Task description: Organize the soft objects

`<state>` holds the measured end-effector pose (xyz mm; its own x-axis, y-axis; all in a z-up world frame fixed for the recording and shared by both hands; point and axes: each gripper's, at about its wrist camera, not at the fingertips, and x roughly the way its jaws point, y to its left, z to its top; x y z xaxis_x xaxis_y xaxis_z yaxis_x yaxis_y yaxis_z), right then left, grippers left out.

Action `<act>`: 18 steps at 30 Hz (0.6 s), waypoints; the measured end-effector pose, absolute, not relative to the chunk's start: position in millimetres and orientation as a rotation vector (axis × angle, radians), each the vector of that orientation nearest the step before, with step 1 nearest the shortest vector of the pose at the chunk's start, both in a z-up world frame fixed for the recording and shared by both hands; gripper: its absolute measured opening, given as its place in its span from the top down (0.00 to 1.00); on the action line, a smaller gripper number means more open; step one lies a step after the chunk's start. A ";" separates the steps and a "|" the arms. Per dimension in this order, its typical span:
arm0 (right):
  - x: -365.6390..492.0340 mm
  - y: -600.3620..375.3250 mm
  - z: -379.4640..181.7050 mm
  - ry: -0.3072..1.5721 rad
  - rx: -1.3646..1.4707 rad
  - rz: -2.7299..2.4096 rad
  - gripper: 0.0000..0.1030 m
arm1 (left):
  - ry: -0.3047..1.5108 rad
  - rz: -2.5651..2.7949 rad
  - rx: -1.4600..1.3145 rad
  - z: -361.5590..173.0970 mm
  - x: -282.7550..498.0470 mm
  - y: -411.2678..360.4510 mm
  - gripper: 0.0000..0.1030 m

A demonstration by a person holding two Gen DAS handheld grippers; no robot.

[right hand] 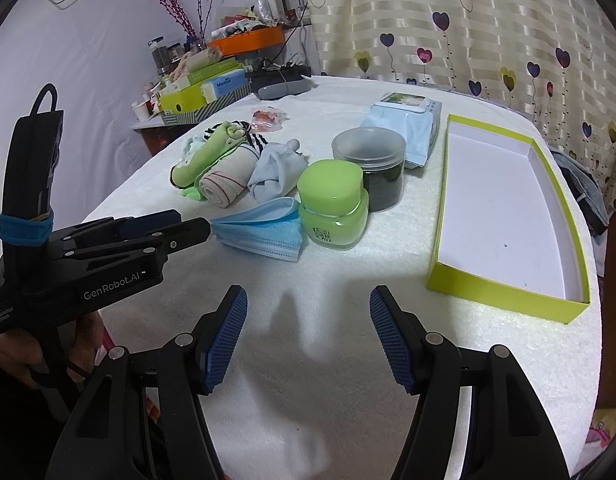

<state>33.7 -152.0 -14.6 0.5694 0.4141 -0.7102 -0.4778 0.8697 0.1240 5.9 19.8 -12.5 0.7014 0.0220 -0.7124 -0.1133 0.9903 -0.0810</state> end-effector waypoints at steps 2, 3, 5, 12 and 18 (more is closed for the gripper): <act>34.3 -151.8 -14.2 0.811 -0.086 0.526 0.37 | 0.790 0.080 -0.121 -12.9 5.9 20.5 0.61; 34.3 -151.3 -14.1 0.811 -0.087 0.526 0.37 | 0.792 0.079 -0.121 -13.2 6.2 20.7 0.61; 34.3 -151.5 -14.0 0.810 -0.086 0.527 0.37 | 0.793 0.076 -0.122 -13.5 6.2 21.4 0.61; 34.9 -151.1 -13.3 0.809 -0.087 0.528 0.37 | 0.788 0.077 -0.115 -13.6 5.8 21.6 0.61; 37.2 -149.3 -10.6 0.808 -0.090 0.533 0.37 | 0.785 0.081 -0.116 -13.5 5.7 22.3 0.61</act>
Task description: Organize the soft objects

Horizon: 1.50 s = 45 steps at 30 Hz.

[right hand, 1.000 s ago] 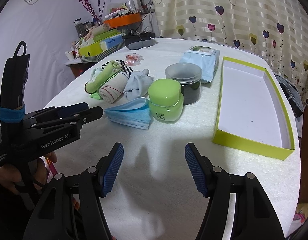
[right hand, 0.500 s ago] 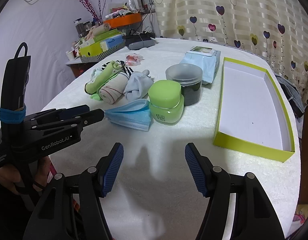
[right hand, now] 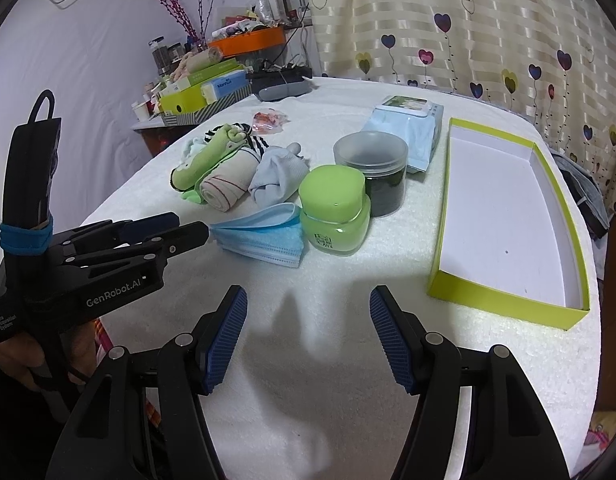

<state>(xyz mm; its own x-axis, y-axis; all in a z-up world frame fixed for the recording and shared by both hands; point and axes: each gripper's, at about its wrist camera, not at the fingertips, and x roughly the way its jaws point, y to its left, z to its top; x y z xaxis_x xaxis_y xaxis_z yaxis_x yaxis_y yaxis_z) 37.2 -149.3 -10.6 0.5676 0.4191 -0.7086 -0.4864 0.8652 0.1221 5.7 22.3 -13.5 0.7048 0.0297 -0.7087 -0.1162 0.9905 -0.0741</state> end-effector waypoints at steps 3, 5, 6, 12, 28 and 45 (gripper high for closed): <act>38.6 -147.8 -9.6 0.807 -0.093 0.536 0.37 | 0.784 0.082 -0.115 -13.4 5.6 22.2 0.61; 38.5 -147.2 -9.6 0.806 -0.094 0.538 0.37 | 0.784 0.080 -0.116 -13.5 5.6 22.4 0.61; 38.1 -147.0 -10.0 0.806 -0.094 0.539 0.37 | 0.783 0.081 -0.115 -13.5 5.6 22.4 0.61; 38.7 -145.0 -10.1 0.805 -0.097 0.546 0.37 | 0.784 0.082 -0.126 -12.9 4.9 23.9 0.61; 38.8 -141.5 -9.7 0.803 -0.099 0.549 0.37 | 0.787 0.078 -0.136 -13.9 4.5 25.6 0.61; 41.7 -130.4 -10.5 0.800 -0.113 0.581 0.37 | 0.791 0.070 -0.141 -15.2 4.0 25.9 0.61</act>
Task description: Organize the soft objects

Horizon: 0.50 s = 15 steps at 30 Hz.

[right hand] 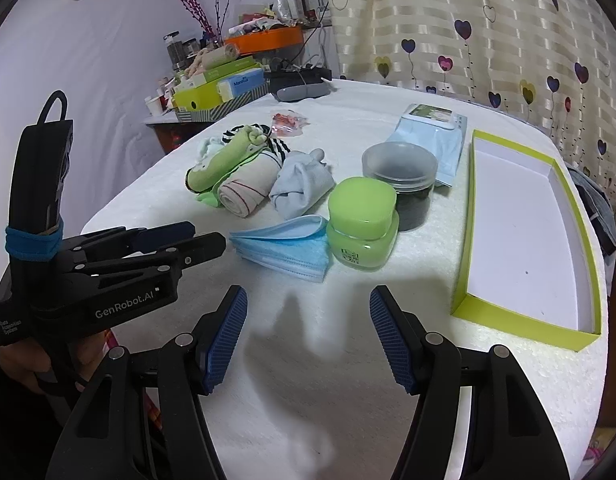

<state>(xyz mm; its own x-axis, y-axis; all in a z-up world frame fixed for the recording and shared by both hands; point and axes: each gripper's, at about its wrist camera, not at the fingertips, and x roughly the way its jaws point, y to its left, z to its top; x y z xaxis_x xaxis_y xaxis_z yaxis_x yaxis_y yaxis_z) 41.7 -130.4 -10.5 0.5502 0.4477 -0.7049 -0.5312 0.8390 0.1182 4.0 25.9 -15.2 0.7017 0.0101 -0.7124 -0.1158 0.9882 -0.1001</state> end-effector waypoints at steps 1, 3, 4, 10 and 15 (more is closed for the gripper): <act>42.0 -130.0 -10.5 0.801 -0.114 0.582 0.37 | 0.792 0.070 -0.143 -15.2 3.9 26.0 0.61; 42.6 -129.0 -10.5 0.802 -0.115 0.584 0.37 | 0.791 0.073 -0.143 -15.4 3.5 24.9 0.61; 42.8 -128.5 -10.4 0.802 -0.115 0.587 0.37 | 0.791 0.073 -0.144 -15.9 3.4 26.1 0.61; 45.2 -121.9 -11.6 0.806 -0.126 0.604 0.37 | 0.796 0.063 -0.167 -19.5 1.5 29.7 0.61; 49.2 -114.5 -13.8 0.810 -0.131 0.627 0.37 | 0.786 0.054 -0.198 -17.2 1.2 42.5 0.61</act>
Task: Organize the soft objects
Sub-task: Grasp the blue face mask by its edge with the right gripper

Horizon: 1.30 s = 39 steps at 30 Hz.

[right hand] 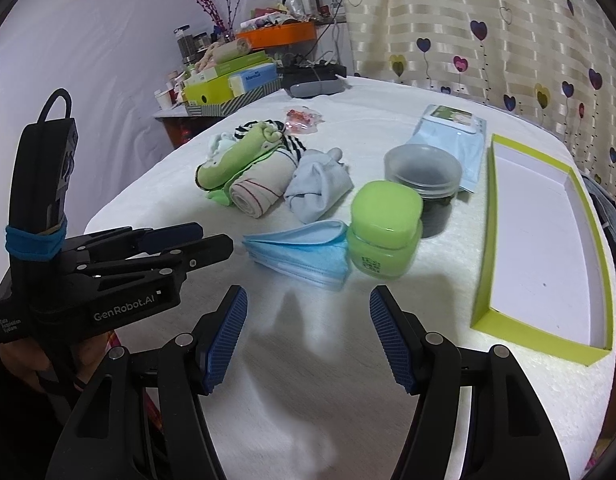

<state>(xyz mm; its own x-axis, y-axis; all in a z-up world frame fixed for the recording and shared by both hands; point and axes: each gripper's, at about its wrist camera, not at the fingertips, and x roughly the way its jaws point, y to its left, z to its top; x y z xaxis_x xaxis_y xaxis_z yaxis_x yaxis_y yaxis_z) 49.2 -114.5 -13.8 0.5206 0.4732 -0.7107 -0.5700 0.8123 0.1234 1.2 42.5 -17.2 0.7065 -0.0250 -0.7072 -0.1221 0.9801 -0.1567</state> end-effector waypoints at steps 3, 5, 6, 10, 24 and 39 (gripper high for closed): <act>54.0 -109.8 -17.0 0.818 -0.125 0.642 0.37 | 0.778 0.061 -0.214 -15.0 1.0 51.9 0.61; 58.4 -106.2 -19.8 0.828 -0.123 0.643 0.37 | 0.777 0.071 -0.220 -15.0 1.5 56.6 0.61; 59.5 -103.5 -21.0 0.830 -0.125 0.646 0.37 | 0.778 0.075 -0.225 -14.9 2.2 59.8 0.61; 61.7 -92.4 -22.1 0.825 -0.159 0.671 0.37 | 0.776 0.085 -0.241 -13.9 4.5 75.7 0.61; 70.2 -58.0 -18.2 0.763 -0.275 0.770 0.37 | 0.752 0.138 -0.282 -6.9 13.3 114.7 0.61; 87.6 -17.0 -47.4 0.763 -0.735 0.799 0.38 | 0.752 0.153 -0.316 -11.0 9.8 128.7 0.61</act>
<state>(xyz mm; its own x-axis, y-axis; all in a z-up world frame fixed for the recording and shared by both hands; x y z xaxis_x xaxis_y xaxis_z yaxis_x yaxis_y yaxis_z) 87.6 -17.0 -47.4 0.4737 0.3427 -0.8113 -0.8262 0.4919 -0.2746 9.8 128.7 -11.0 0.7224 0.0235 -0.6911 -0.2480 0.9417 -0.2272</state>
